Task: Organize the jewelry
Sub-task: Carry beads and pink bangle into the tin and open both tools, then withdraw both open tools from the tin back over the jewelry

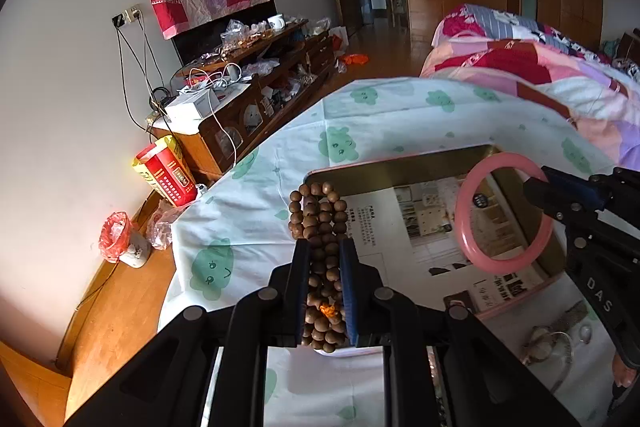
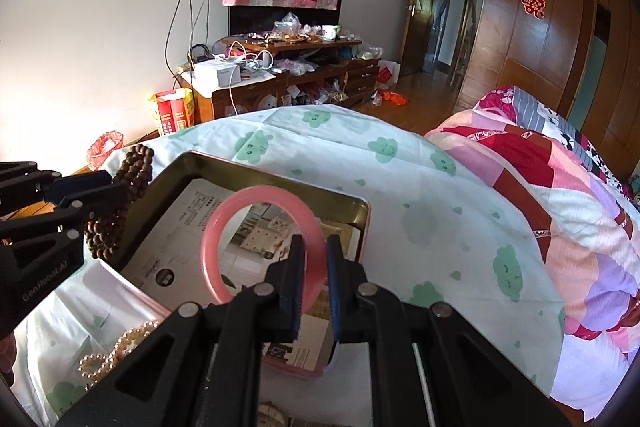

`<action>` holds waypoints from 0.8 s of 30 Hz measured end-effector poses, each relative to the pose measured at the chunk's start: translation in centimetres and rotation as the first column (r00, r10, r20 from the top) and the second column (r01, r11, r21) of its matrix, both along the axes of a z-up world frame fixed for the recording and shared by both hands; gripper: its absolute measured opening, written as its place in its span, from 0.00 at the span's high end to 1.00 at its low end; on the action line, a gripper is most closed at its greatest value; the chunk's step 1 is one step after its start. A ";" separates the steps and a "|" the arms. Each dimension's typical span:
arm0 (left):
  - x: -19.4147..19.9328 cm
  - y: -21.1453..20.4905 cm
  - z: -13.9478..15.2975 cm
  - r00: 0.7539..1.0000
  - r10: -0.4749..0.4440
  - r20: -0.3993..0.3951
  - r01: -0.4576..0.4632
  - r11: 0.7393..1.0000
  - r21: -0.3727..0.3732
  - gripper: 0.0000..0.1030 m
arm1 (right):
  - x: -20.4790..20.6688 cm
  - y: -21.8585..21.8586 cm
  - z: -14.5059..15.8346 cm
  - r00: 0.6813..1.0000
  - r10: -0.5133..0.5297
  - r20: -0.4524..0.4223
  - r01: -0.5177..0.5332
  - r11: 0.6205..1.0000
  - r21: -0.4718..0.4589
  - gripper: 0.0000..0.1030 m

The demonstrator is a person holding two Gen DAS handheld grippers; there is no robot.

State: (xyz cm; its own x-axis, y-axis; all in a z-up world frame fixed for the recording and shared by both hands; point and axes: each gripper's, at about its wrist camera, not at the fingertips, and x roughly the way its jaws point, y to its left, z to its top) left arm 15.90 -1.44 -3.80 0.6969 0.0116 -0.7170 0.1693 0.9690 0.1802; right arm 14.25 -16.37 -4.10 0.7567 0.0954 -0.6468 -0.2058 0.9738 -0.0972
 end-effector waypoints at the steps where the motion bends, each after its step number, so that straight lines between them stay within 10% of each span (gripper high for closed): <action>1: 0.1 -0.1 -0.2 1.000 -0.002 -0.003 0.002 1.000 0.005 0.86 | 0.2 0.0 -0.2 1.000 -0.001 -0.005 0.001 1.000 0.000 0.88; 9: 0.5 -0.9 -1.4 1.000 0.002 -0.001 -0.002 0.997 0.072 0.84 | 0.9 0.1 -1.5 0.999 0.003 -0.041 -0.003 1.000 0.000 0.87; 15: 0.2 -0.1 -1.6 0.996 0.067 0.055 -0.073 0.990 0.122 0.26 | 0.4 -0.7 -1.2 0.999 -0.014 -0.031 0.015 0.999 0.034 0.79; 24: -3.2 3.5 -2.1 0.986 0.151 0.064 -0.156 0.984 0.084 0.25 | -2.4 -3.1 -1.5 0.999 -0.049 -0.023 0.051 0.996 0.077 0.63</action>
